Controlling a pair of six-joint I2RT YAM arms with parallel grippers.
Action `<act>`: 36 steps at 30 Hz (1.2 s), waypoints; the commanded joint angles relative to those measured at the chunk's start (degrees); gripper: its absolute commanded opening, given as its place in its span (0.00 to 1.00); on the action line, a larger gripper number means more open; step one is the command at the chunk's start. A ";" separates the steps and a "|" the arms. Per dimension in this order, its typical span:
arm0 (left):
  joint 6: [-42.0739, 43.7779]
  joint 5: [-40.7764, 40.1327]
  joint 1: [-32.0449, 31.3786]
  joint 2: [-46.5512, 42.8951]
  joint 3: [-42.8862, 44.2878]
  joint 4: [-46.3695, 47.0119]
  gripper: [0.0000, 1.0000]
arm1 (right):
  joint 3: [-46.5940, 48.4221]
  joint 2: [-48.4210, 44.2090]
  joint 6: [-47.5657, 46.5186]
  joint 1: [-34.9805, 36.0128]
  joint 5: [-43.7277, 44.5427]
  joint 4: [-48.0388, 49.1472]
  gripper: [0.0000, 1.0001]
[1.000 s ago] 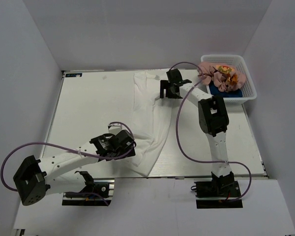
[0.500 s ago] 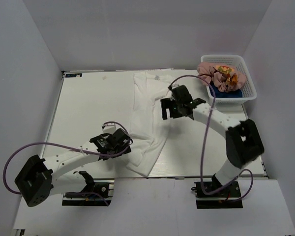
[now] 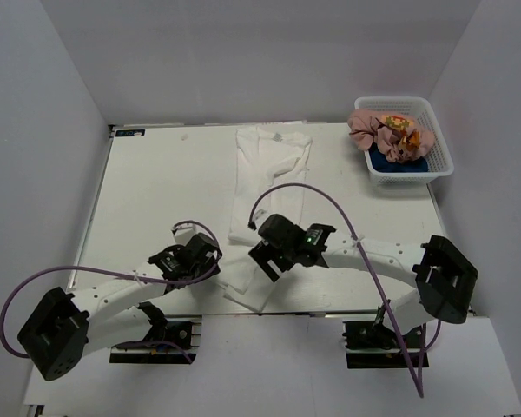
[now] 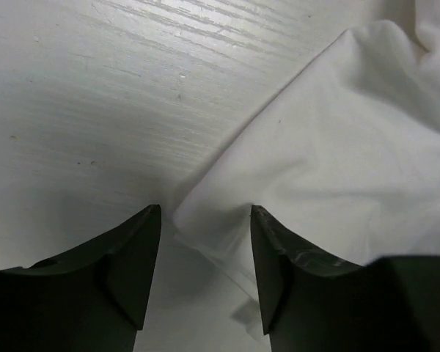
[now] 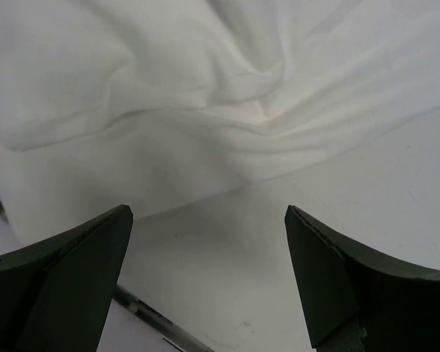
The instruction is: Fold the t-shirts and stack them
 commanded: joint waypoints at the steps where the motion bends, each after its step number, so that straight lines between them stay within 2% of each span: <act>1: 0.45 3.30 0.70 0.15 -2.42 3.66 0.57 | 2.02 -0.05 -2.22 3.05 1.40 -0.38 0.90; 2: 0.45 3.92 0.70 -0.46 -3.13 3.05 0.53 | 1.93 0.13 -2.22 4.80 -0.60 -0.11 0.90; 3: -0.86 3.92 0.70 -1.42 -3.65 2.44 0.42 | 1.93 0.30 -2.22 5.42 -1.15 0.67 0.90; 5: -1.83 4.54 0.70 -2.74 -3.66 -0.01 0.29 | 1.41 -0.74 -3.35 8.40 -1.85 1.29 0.90; 6: -2.45 4.54 0.70 -4.23 -4.27 -0.81 0.17 | 1.23 -0.92 -3.63 9.20 -2.64 2.43 0.90; 9: -2.98 5.07 0.70 -6.35 -4.27 -3.62 0.00 | 0.00 -0.75 -5.21 13.68 -5.09 5.41 0.90; 13: -4.12 8.65 0.09 -7.14 -4.27 -4.78 0.00 | 0.00 1.97 -6.18 19.31 -5.81 7.45 0.90; 15: -4.91 10.42 -0.53 -7.14 -4.27 -4.26 0.00 | 0.09 4.16 -6.44 21.50 -5.37 7.71 0.86; 20: -7.63 15.44 -0.53 -7.23 -4.80 -6.18 0.00 | -2.27 6.90 -4.51 23.18 -0.36 6.57 0.81; 24: -10.27 14.82 -0.53 -9.60 -3.22 -12.50 0.00 | -5.88 7.25 -1.87 23.36 2.35 8.84 0.69; 25: -10.28 14.82 -0.53 -10.21 -2.52 -13.30 0.00 | -6.32 7.16 -1.35 23.45 2.63 8.94 0.63; 27: -10.28 14.82 -0.53 -11.89 -2.52 -13.83 0.00 | -8.34 7.34 -1.00 23.36 3.59 10.43 0.58; 28: -10.28 15.60 -0.53 -12.41 -3.13 -13.83 0.00 | -8.70 7.95 -0.64 23.36 3.68 10.78 0.45; 30: -10.28 17.36 -0.53 -12.94 -4.27 -13.13 0.00 | -9.05 8.22 -0.64 23.45 4.21 10.79 0.32; 31: -10.28 17.98 -0.53 -12.95 -4.27 -12.52 0.00 | -8.88 7.87 -0.47 23.62 4.38 10.53 0.17; 33: -10.28 19.47 -1.05 -12.95 -4.27 -12.51 0.00 | -9.05 6.99 -0.73 23.89 4.30 10.35 0.03; 36: -7.82 20.53 -1.05 -12.95 -1.65 -14.87 0.00 | -8.26 2.87 -0.64 24.50 2.29 8.69 0.00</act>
